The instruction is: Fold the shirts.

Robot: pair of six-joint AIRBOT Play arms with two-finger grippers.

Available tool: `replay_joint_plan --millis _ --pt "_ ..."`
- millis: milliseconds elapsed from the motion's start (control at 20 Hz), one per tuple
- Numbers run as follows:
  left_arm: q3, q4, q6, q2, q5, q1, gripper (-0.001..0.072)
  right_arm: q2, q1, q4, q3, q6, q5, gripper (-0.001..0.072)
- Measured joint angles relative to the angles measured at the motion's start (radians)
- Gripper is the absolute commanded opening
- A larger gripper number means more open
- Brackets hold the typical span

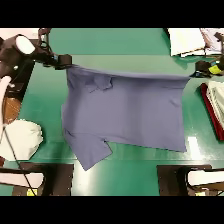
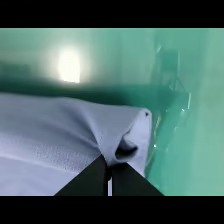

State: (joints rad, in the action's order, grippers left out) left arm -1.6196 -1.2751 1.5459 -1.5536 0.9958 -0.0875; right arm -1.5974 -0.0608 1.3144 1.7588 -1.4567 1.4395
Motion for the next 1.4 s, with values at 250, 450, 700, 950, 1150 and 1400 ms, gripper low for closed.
replay_joint_plan --millis 250,450,700,950,1150,1400 --pt "-0.157 -0.003 -0.018 -0.133 -0.038 0.001 0.0025 -0.168 0.016 0.01 0.209 -0.001 -0.016 0.0016" --pt "-0.207 -0.012 -0.048 -0.157 0.125 0.023 0.0025 -0.147 0.02 0.013 0.161 -0.001 -0.003 0.0016" --pt "-0.084 -0.018 -0.058 -0.164 0.28 0.04 0.0025 -0.035 0.048 0.018 -0.133 -0.001 -0.072 0.0017" --pt "0.061 -0.003 -0.043 -0.164 0.296 0.044 0.0484 0.032 0.086 0.011 -0.34 -0.002 -0.151 0.039" --pt "0.102 -0.005 -0.039 -0.108 0.318 0.045 0.0484 0.095 0.075 -0.051 -0.39 -0.001 -0.167 0.0389" --pt "0.349 -0.051 -0.047 0.135 0.353 0.045 0.0485 0.24 0.024 -0.08 -0.406 0.004 -0.104 0.039"
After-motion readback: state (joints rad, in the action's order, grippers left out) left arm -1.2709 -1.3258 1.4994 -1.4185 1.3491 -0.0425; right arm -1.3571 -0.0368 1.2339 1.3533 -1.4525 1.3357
